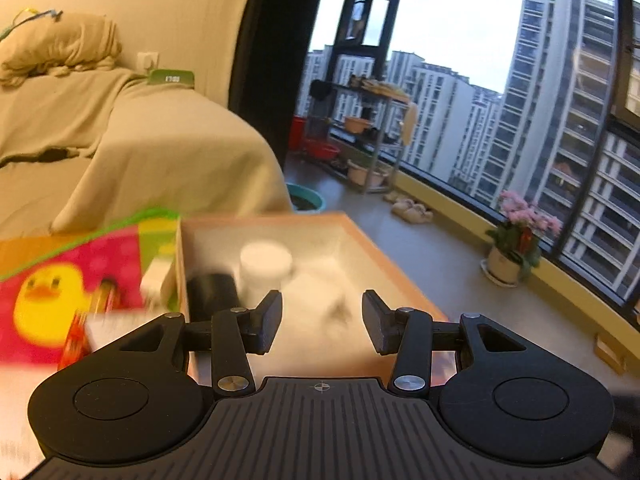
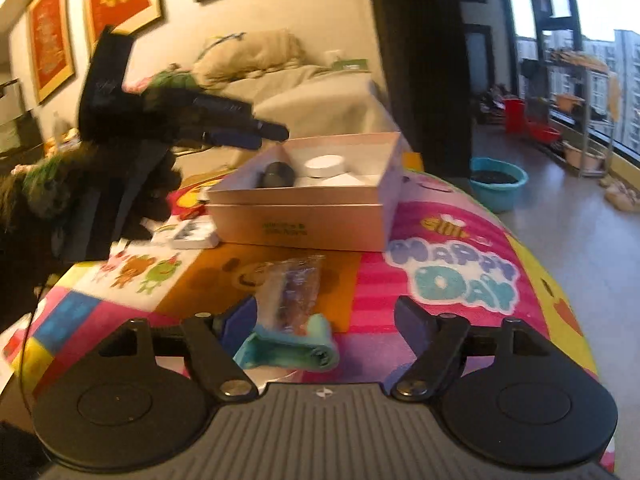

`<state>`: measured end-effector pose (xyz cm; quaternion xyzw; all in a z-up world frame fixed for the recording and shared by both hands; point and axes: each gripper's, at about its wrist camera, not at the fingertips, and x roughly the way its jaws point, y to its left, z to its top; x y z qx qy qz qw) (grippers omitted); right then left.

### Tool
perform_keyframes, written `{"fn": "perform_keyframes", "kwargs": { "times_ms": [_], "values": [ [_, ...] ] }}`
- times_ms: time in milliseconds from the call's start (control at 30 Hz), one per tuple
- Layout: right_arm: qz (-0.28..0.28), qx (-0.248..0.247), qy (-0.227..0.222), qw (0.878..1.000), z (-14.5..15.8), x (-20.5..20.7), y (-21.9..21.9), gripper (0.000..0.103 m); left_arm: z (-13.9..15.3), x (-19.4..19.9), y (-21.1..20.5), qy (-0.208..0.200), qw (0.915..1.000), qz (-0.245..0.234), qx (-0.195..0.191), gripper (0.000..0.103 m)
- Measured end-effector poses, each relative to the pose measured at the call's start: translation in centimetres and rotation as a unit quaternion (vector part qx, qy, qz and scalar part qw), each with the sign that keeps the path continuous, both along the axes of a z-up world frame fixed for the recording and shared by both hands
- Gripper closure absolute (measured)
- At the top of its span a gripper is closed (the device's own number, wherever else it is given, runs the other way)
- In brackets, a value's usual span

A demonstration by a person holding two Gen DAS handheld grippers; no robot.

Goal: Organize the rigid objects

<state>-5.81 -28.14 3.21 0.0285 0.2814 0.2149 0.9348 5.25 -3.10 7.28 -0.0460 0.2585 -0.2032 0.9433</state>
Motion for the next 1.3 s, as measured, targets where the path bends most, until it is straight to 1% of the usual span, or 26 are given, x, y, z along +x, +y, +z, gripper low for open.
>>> {"fn": "perform_keyframes", "kwargs": {
  "times_ms": [67,133,167,267,367,433,467,533,567,600,667,800,900,967,1100,1167,1233,1267,1300],
  "values": [
    [0.012,0.005,0.011,1.000,0.2,-0.1,0.5,0.021,-1.5,-3.0,1.1,0.004,0.9999,-0.003,-0.011,0.054],
    [0.018,0.015,0.028,0.999,0.0,-0.1,1.0,0.020,-3.0,-5.2,1.7,0.012,0.9997,-0.008,-0.018,0.054],
    [0.016,0.012,0.037,0.999,-0.4,0.1,1.5,0.020,-3.9,-6.2,2.0,0.015,0.9997,-0.008,-0.019,0.054],
    [-0.010,-0.003,0.058,0.998,-1.5,1.0,2.2,0.020,-5.7,-8.0,2.8,0.025,0.9993,-0.008,-0.026,0.054],
    [-0.025,0.025,0.090,0.995,-2.3,2.1,1.5,0.020,-6.9,-8.7,3.5,0.034,0.9990,-0.003,-0.028,0.054],
    [-0.025,0.038,0.095,0.994,-2.2,2.3,1.1,0.028,-7.4,-8.8,3.9,0.043,0.9984,0.000,-0.036,0.055],
    [-0.015,0.038,0.095,0.995,-1.9,2.2,1.1,0.041,-7.7,-8.9,4.1,0.048,0.9980,0.001,-0.042,0.055],
    [-0.009,0.031,0.090,0.995,-1.4,2.0,1.3,0.049,-7.8,-8.8,4.5,0.053,0.9971,0.004,-0.055,0.055],
    [-0.006,0.023,0.081,0.996,-1.1,1.9,1.3,0.061,-7.9,-8.7,4.6,0.057,0.9966,0.005,-0.060,0.055],
    [-0.004,0.013,0.072,0.997,-0.6,1.8,1.6,0.067,-8.0,-8.7,4.9,0.059,0.9961,0.006,-0.065,0.055],
    [-0.006,-0.004,0.061,0.998,0.3,1.9,2.0,0.074,-8.0,-8.6,5.0,0.062,0.9951,0.009,-0.076,0.055],
    [-0.008,-0.037,0.051,0.998,1.3,2.6,2.7,0.074,-8.2,-8.3,5.4,0.068,0.9932,0.012,-0.093,0.056],
    [-0.010,-0.046,0.048,0.998,1.7,3.1,2.8,0.074,-8.3,-8.2,5.5,0.070,0.9928,0.012,-0.097,0.056],
    [-0.009,-0.050,0.034,0.998,2.7,3.6,3.0,0.074,-8.3,-8.2,5.5,0.071,0.9925,0.011,-0.099,0.056],
    [0.006,-0.051,-0.015,0.999,6.3,5.3,4.2,0.074,-8.4,-8.2,5.6,0.072,0.9920,0.011,-0.103,0.056],
    [0.013,-0.051,-0.053,0.997,8.7,6.9,5.3,0.074,-8.4,-8.2,5.5,0.072,0.9920,0.011,-0.103,0.056],
    [0.013,-0.052,-0.088,0.995,10.3,8.9,6.5,0.074,-8.4,-8.2,5.5,0.072,0.9922,0.011,-0.101,0.056],
    [0.017,-0.055,-0.104,0.993,10.9,10.2,7.1,0.070,-8.4,-8.2,5.5,0.072,0.9923,0.011,-0.101,0.056],
    [0.016,-0.060,-0.110,0.992,11.1,11.2,7.6,0.055,-8.4,-8.3,5.5,0.072,0.9923,0.011,-0.100,0.056]
  ]
}}
